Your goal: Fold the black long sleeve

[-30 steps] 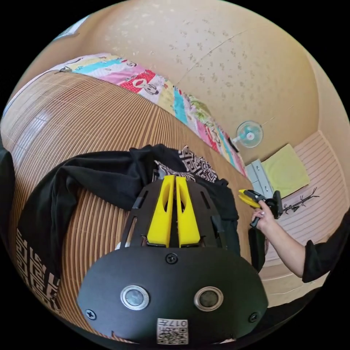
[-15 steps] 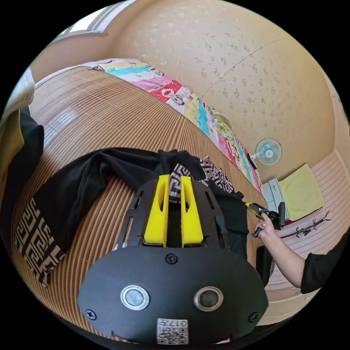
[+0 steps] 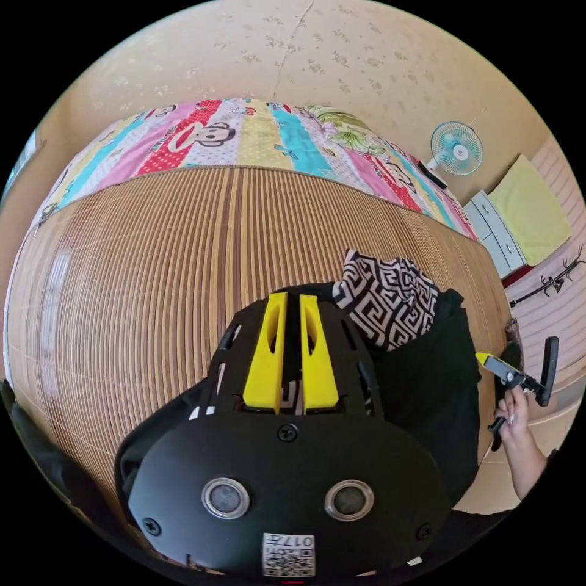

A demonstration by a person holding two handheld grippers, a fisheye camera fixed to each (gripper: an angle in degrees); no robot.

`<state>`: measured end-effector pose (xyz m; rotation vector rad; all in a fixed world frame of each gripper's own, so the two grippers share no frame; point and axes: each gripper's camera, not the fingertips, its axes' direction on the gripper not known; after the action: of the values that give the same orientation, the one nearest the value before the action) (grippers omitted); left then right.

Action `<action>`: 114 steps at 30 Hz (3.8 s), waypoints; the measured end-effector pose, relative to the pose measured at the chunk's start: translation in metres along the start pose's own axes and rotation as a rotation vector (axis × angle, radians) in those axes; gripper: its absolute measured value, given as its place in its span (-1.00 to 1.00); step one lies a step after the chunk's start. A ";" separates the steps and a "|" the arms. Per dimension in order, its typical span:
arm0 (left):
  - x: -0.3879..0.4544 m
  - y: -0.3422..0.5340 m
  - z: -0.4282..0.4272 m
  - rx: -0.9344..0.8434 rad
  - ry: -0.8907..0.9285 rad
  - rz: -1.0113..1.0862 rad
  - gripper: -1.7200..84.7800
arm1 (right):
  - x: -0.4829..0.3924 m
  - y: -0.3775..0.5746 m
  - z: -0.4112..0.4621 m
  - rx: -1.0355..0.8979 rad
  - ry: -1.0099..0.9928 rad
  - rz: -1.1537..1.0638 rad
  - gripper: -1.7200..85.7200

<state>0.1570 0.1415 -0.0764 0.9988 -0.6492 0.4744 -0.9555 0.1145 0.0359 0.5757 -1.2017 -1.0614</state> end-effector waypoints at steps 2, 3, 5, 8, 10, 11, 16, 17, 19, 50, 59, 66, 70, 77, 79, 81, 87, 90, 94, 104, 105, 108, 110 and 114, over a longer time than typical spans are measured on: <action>-0.008 -0.002 -0.004 0.019 0.066 -0.029 -0.83 | 0.007 0.005 0.016 -0.030 0.006 0.011 -0.84; -0.013 0.002 -0.013 0.052 0.117 -0.044 -0.81 | 0.013 0.007 0.018 -0.002 -0.011 0.013 -0.85; -0.022 0.014 -0.034 0.131 0.180 -0.080 -0.80 | 0.019 0.004 0.022 -0.003 -0.038 0.019 -0.86; -0.034 0.035 -0.069 0.200 0.224 -0.120 -0.80 | 0.020 -0.003 0.026 -0.007 -0.029 0.003 -0.86; -0.029 0.041 -0.074 0.098 0.234 -0.074 -0.81 | 0.019 -0.006 0.029 -0.012 -0.020 -0.015 -0.87; -0.026 0.041 -0.071 0.040 0.222 -0.055 -0.81 | 0.019 -0.008 0.031 -0.016 -0.017 -0.021 -0.87; 0.019 0.053 -0.053 -0.149 -0.034 0.188 -0.87 | 0.017 -0.011 0.040 -0.028 -0.003 -0.029 -0.87; 0.020 0.054 -0.056 -0.133 -0.044 0.187 -0.90 | 0.016 -0.011 0.041 -0.029 -0.006 -0.021 -0.87; 0.013 0.056 -0.081 0.005 -0.028 0.091 -0.92 | 0.016 -0.011 0.044 -0.029 -0.010 -0.011 -0.88; 0.010 0.313 -0.242 -0.020 -0.053 -0.306 -0.86 | -0.008 0.138 0.066 -0.285 0.310 -0.381 -0.82; -0.076 0.340 -0.254 0.062 -0.204 -0.807 -0.78 | -0.027 0.112 0.046 -0.198 0.119 -0.246 -0.81; -0.073 0.361 -0.280 0.146 -0.093 -0.841 -0.96 | -0.196 0.174 0.075 -0.336 -0.203 -0.995 -0.73; -0.064 0.360 -0.333 0.229 -0.070 -0.752 -0.97 | -0.276 0.214 0.085 -0.234 -0.221 -1.313 -0.69; -0.064 0.350 -0.392 0.268 0.024 -0.633 -0.97 | -0.382 0.270 0.093 -0.141 -0.351 -1.761 -0.64; -0.067 0.349 -0.407 0.283 0.055 -0.603 -0.95 | -0.395 0.287 0.099 -0.051 -0.235 -1.819 -0.68; -0.066 0.350 -0.423 0.333 0.063 -0.577 -0.92 | -0.401 0.287 0.095 0.080 -0.226 -1.748 -0.82; -0.053 0.356 -0.482 0.580 0.091 -0.461 -0.86 | -0.363 0.173 0.035 0.098 -0.549 -1.250 -0.91; -0.051 0.348 -0.470 0.533 0.122 -0.419 -0.85 | -0.293 0.083 0.003 0.173 -0.756 -0.877 -0.91; -0.046 0.333 -0.425 0.456 0.243 -0.421 -0.84 | -0.186 0.010 -0.028 0.367 -0.821 -0.554 -0.91; -0.002 0.253 -0.288 0.233 0.349 -0.339 -0.77 | 0.097 -0.002 0.046 0.292 -0.426 0.119 -0.82; 0.000 0.241 -0.273 0.210 0.359 -0.332 -0.77 | 0.118 0.001 0.062 0.216 -0.442 0.191 -0.79; 0.002 0.211 -0.244 0.155 0.337 -0.301 -0.76 | 0.145 0.013 0.058 0.279 -0.603 0.260 -0.74; 0.001 0.192 -0.229 0.145 0.315 -0.279 -0.76 | 0.149 0.013 0.047 0.319 -0.648 0.275 -0.71; -0.015 0.147 -0.191 0.107 0.251 -0.301 -0.75 | 0.140 -0.013 0.031 0.287 -0.550 0.239 -0.72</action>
<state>0.1058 0.3770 -0.0699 1.0959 -0.2442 0.3633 -0.9891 -0.0109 0.0990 0.3497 -1.8764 -0.8710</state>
